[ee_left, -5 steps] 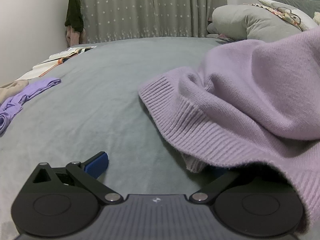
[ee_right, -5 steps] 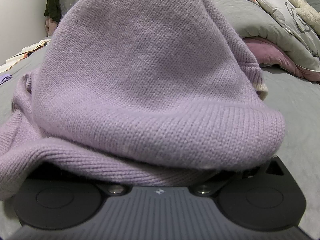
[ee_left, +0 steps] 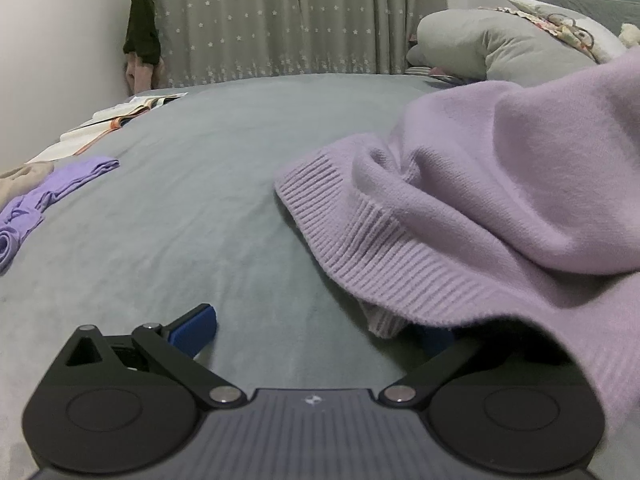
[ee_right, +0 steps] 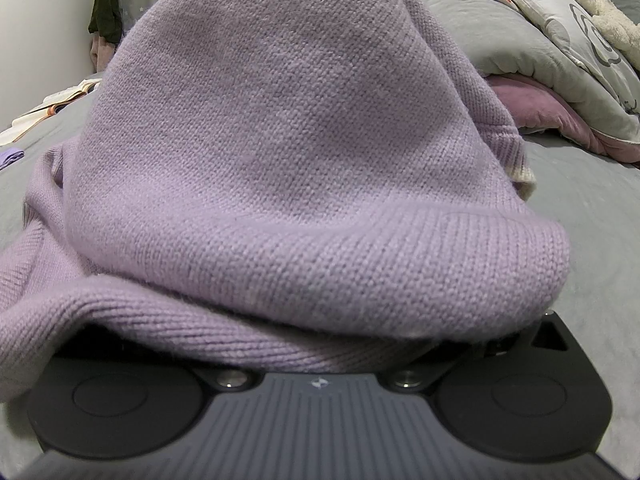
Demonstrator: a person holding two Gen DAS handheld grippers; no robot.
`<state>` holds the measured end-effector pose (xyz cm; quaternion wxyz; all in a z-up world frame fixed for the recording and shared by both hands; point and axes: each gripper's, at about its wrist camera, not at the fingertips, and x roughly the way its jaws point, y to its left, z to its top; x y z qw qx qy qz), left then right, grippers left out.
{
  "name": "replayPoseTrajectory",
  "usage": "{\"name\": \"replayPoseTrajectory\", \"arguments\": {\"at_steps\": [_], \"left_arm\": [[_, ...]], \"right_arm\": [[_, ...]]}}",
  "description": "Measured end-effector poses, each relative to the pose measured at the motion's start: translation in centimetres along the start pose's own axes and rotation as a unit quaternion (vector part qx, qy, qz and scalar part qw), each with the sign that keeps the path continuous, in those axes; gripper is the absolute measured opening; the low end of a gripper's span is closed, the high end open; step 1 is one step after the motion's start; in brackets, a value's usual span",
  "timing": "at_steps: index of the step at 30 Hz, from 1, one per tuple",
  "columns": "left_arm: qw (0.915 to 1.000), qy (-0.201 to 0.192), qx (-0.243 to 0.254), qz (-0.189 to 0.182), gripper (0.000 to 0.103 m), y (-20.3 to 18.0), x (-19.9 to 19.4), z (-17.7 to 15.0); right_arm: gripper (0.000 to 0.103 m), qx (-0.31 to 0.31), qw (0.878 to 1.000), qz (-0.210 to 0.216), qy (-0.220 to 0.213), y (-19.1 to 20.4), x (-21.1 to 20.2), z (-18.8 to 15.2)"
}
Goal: Fold clothes
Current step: 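Grasp the lilac sweater with the left gripper and lift it off the bed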
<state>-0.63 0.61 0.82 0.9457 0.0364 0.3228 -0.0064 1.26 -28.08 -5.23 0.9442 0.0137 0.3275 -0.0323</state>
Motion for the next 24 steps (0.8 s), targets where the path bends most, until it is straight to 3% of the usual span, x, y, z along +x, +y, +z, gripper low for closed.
{"name": "replayPoseTrajectory", "arguments": {"at_steps": [4,7,10,12,14,15,17,18,20,22,24], "left_arm": [[0.9985,-0.019,0.046,0.022,0.102,-0.1,-2.9,1.4],[0.9927,-0.071,0.096,0.016,0.103,-0.1,-6.6,1.5],[0.981,-0.092,0.164,-0.045,0.103,-1.5,-8.8,1.4],[0.9669,-0.118,0.213,-0.075,0.103,-3.5,-9.8,0.8],[0.9536,-0.137,0.249,-0.1,0.103,-6.3,-9.9,-0.4],[0.9479,-0.14,0.264,-0.109,0.103,-7.6,-9.7,-0.9],[0.9359,-0.142,0.308,-0.095,0.103,-11.8,-8.2,-1.7],[0.9289,-0.149,0.33,-0.078,0.103,-14.1,-7.3,-2.2],[0.9137,-0.168,0.366,-0.052,0.103,-18.3,-5.6,-2.3],[0.9033,-0.182,0.386,-0.043,0.103,-21.2,-4.1,-1.6],[0.8929,-0.192,0.406,-0.031,0.103,-24.5,-2.7,-1.1]], "right_arm": [[0.103,-0.011,0.997,0.053,0.046,-2.1,-1.7,0.4],[0.103,-0.019,0.992,0.093,0.081,-3.6,-3.0,0.8],[0.103,-0.019,0.986,0.116,0.121,-7.1,-5.2,1.4],[0.103,0.009,0.987,0.104,0.121,-10.7,-7.1,2.0],[0.103,0.017,0.994,0.052,0.1,-13.0,-10.0,1.1],[0.103,0.008,0.996,0.015,0.09,-12.1,-11.2,0.5],[0.103,0.024,0.995,-0.034,0.089,-11.4,-10.3,1.4],[0.103,0.063,0.992,-0.057,0.089,-12.0,-10.2,1.4],[0.103,0.129,0.984,-0.061,0.104,-13.7,-9.3,1.2],[0.103,0.181,0.974,-0.025,0.135,-13.5,-9.5,0.4],[0.103,0.191,0.974,-0.009,0.126,-12.7,-10.3,-0.3]]}}
